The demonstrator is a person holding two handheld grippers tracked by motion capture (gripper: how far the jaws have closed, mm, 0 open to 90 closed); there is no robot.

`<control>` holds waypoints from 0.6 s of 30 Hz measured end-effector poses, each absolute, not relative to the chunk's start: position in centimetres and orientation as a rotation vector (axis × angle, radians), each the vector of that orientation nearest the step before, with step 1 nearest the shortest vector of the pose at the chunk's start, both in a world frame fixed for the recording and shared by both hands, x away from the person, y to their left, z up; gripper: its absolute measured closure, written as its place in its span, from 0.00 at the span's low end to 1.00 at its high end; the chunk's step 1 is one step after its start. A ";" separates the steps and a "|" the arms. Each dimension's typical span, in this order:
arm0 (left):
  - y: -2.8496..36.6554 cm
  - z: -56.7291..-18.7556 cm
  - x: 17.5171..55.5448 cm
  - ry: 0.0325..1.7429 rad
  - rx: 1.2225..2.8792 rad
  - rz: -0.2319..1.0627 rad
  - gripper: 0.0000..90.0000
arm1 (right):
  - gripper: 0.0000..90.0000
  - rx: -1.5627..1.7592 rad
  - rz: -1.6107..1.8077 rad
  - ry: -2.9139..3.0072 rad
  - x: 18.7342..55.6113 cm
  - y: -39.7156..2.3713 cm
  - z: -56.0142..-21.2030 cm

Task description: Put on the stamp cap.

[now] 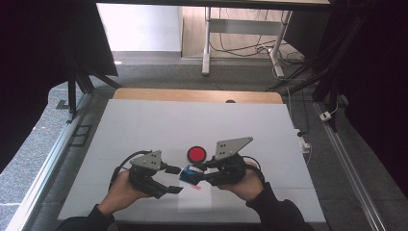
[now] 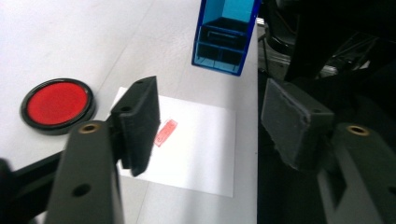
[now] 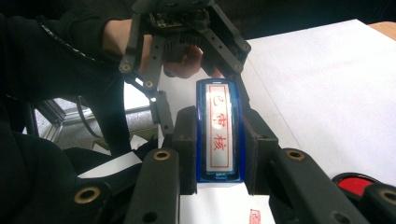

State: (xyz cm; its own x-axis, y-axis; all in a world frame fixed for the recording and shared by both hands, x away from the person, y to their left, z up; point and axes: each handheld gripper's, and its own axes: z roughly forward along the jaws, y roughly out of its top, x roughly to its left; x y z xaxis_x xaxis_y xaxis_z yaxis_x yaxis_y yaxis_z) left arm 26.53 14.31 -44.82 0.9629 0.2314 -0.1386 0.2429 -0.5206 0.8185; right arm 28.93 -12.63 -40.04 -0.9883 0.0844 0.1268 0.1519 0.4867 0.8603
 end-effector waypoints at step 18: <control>17.5 -44.8 24.2 0.589 2.089 0.070 0.18 | 0.78 -0.243 -1.535 -2.703 28.8 -12.8 -40.1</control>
